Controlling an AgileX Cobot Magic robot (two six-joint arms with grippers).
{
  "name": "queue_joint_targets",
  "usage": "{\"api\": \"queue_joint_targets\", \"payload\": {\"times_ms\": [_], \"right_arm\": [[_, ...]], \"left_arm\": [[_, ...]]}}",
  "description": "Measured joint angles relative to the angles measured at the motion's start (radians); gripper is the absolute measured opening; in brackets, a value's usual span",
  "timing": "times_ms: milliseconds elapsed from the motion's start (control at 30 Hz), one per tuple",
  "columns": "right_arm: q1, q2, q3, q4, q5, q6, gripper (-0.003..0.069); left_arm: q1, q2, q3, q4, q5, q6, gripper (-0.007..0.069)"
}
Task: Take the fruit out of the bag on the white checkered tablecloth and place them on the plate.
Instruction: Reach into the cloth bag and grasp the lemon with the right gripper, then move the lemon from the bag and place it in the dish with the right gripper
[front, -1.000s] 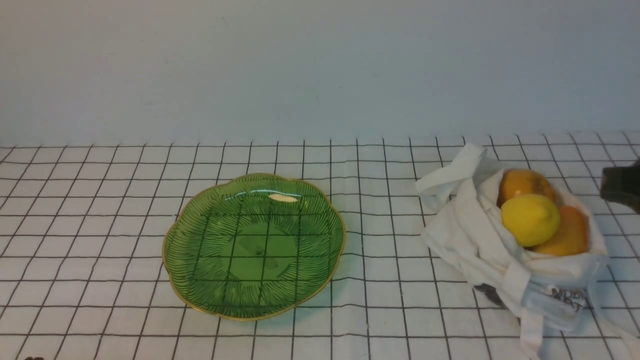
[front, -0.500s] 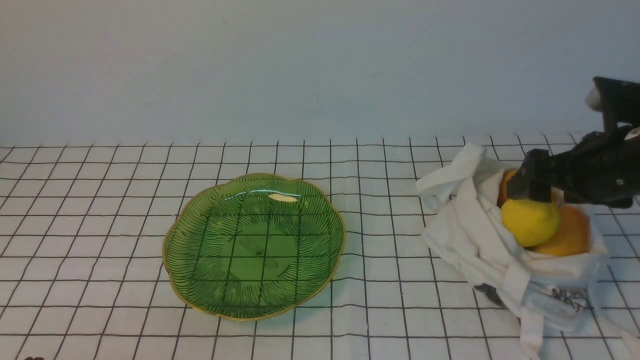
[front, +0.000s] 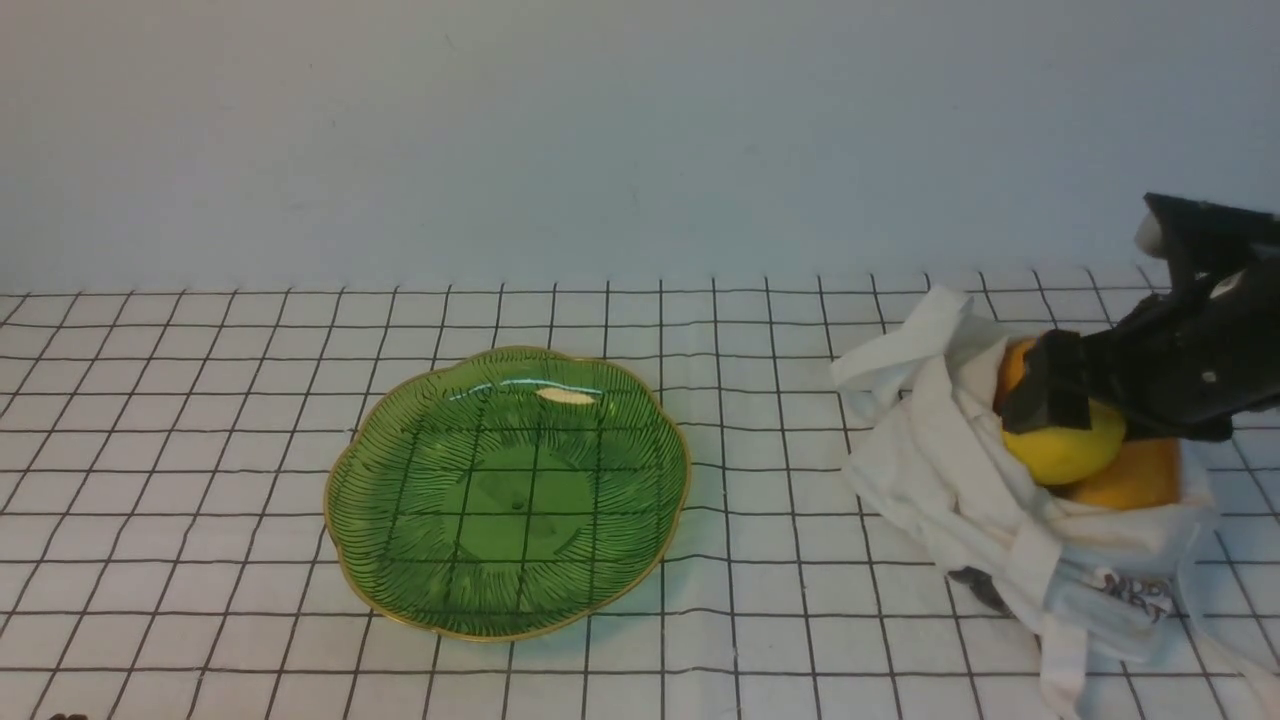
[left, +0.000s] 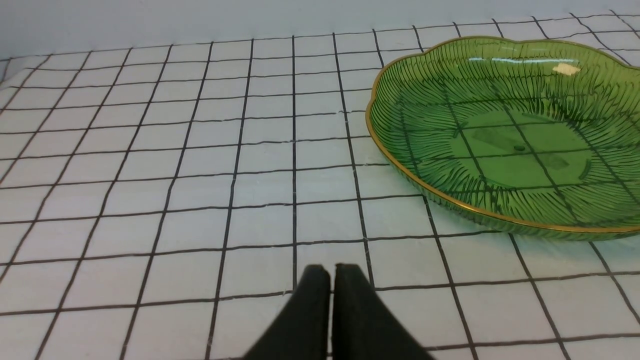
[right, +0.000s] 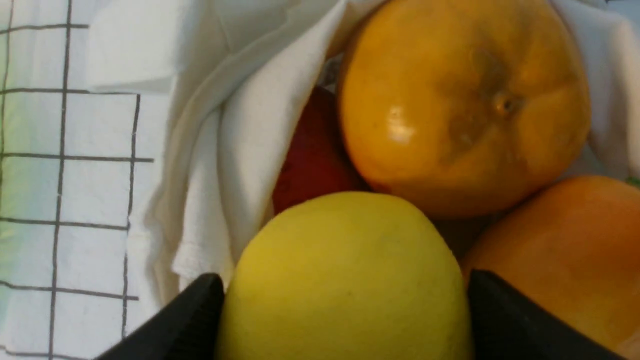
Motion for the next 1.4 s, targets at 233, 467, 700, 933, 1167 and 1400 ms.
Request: {"api": "queue_joint_targets", "payload": {"times_ms": [233,467,700,933,1167,1400], "right_arm": [[0.001,-0.091,-0.076,-0.023,0.111,0.016,0.0547],[0.136,-0.176,-0.144,0.185,0.077,-0.061,0.0547],[0.486,-0.016,-0.154,0.411,-0.207,-0.319,0.0547],[0.613,0.192,-0.191,0.426,-0.345,-0.376,0.0547],[0.627,0.348,-0.283,0.436,-0.331,-0.384,0.0567],[0.627,0.352,-0.287,0.425,-0.313,-0.384,0.0682]], "left_arm": [[0.000,0.000,0.000,0.000,0.000,0.000,-0.0008],[0.000,0.000,0.000,0.000,0.000,0.000,-0.0008],[0.000,0.000,0.000,0.000,0.000,0.000,-0.0008],[0.000,0.000,0.000,0.000,0.000,0.000,-0.0008],[0.000,0.000,0.000,0.000,0.000,0.000,-0.0008],[0.000,0.000,0.000,0.000,0.000,0.000,-0.0008]]}}
